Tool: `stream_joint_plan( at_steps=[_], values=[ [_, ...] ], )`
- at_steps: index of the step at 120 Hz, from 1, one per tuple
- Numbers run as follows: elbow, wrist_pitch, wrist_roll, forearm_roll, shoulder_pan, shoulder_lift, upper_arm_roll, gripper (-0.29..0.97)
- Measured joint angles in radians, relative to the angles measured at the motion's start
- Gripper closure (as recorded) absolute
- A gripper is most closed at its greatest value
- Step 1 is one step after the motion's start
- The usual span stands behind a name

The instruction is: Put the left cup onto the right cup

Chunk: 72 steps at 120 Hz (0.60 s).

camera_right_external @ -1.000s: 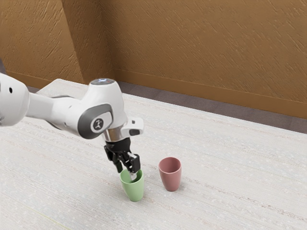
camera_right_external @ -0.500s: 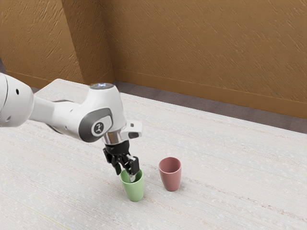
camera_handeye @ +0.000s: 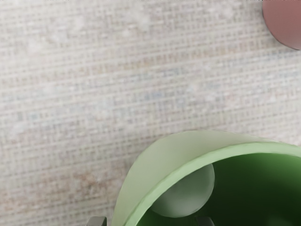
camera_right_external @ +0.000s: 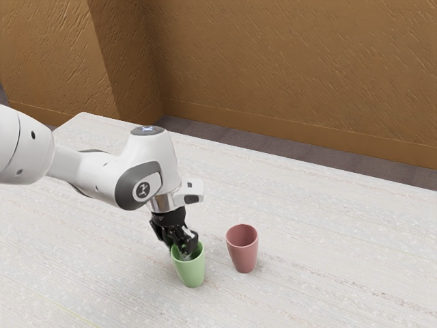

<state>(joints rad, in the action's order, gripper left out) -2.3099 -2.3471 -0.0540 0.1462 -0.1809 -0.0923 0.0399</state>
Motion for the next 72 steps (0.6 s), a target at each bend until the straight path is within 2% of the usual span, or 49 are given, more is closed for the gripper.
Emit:
stream_joint_plan(
  at_steps=[12,26,72],
  values=[
    [-0.001,-0.003,0.000,0.000,0.000,0.000,0.000,0.65],
    [0.000,-0.005,0.000,0.000,0.000,0.001,0.000,0.72],
    [-0.002,0.003,0.003,-0.005,0.000,0.037,0.000,0.78]
  ],
)
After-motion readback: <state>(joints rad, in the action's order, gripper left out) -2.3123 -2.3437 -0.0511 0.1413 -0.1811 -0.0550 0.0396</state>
